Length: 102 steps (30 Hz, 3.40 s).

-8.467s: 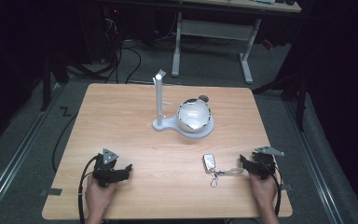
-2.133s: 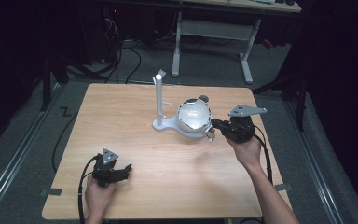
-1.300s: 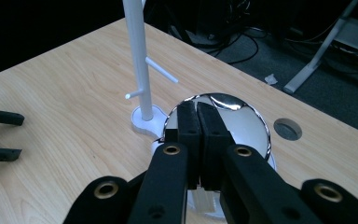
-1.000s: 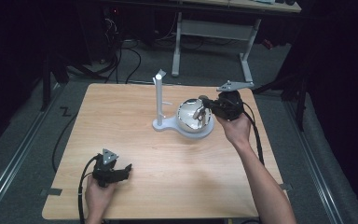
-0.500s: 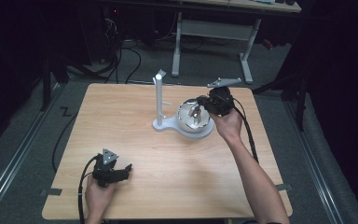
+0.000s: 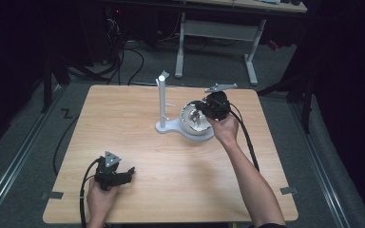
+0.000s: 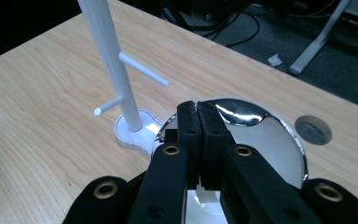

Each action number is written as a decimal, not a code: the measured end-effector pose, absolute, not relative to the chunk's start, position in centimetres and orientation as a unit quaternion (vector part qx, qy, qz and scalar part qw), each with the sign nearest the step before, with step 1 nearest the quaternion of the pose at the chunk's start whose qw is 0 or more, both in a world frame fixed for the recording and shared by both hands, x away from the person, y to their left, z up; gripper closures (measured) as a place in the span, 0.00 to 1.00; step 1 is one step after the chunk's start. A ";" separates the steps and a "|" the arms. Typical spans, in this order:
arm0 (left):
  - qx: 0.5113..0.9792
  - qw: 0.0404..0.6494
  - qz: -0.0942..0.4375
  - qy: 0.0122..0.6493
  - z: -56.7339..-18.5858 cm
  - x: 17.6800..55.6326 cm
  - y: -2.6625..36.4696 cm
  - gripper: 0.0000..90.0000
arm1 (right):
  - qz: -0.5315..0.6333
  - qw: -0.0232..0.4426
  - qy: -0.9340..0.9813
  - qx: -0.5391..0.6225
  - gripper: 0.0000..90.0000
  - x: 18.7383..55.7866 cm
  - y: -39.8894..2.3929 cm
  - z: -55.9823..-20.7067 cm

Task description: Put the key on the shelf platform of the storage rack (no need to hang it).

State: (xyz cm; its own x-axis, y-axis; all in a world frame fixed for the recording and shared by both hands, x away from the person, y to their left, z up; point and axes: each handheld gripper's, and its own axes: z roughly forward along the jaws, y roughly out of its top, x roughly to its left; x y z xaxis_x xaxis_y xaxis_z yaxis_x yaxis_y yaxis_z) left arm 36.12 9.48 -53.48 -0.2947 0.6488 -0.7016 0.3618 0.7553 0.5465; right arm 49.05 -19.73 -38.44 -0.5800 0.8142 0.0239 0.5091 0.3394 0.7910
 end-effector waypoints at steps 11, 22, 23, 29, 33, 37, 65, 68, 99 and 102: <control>0.320 0.502 0.145 0.790 -53.5 36.1 9.5 0.25 | 0.373 0.185 0.794 0.443 0.99 50.0 -21.0 -41.5; 0.321 0.502 0.145 0.790 -53.5 36.1 9.5 0.25 | 0.368 0.185 0.777 0.476 0.80 50.4 -21.9 -42.9; 0.321 0.502 0.145 0.790 -53.5 36.1 9.5 0.25 | 0.367 0.184 0.775 0.480 0.79 50.4 -22.0 -42.9; 0.317 0.501 0.144 0.792 -53.5 36.1 9.5 0.25 | 0.378 0.192 0.764 0.486 0.74 49.7 -23.1 -42.4; 0.321 0.502 0.145 0.790 -53.5 36.1 9.5 0.25 | 0.379 0.196 0.767 0.479 0.73 49.1 -23.4 -42.1; 0.318 0.501 0.144 0.792 -53.5 36.1 9.5 0.25 | 0.390 0.201 0.762 0.476 0.70 48.0 -24.0 -41.6; 0.320 0.502 0.144 0.791 -53.5 36.1 9.5 0.25 | 0.403 0.224 0.753 0.470 0.69 44.5 -26.9 -41.3; 0.319 0.502 0.144 0.791 -53.5 36.1 9.5 0.25 | 0.404 0.219 0.751 0.474 0.69 44.0 -27.6 -41.6; 0.323 0.502 0.143 0.789 -53.5 36.1 9.5 0.24 | 0.428 0.229 0.733 0.477 0.69 40.5 -29.7 -40.1; 0.323 0.502 0.143 0.790 -53.5 36.1 9.5 0.24 | 0.426 0.230 0.734 0.476 0.69 40.2 -29.7 -40.0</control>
State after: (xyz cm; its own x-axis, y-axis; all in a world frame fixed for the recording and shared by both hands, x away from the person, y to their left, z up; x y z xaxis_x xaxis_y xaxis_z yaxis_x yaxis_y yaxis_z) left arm 36.11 9.52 -53.50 -0.2874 0.6536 -0.7002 0.3669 0.7504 0.5498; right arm 40.15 -29.75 -39.95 -0.4413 0.8948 0.0679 0.5029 0.1839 0.8446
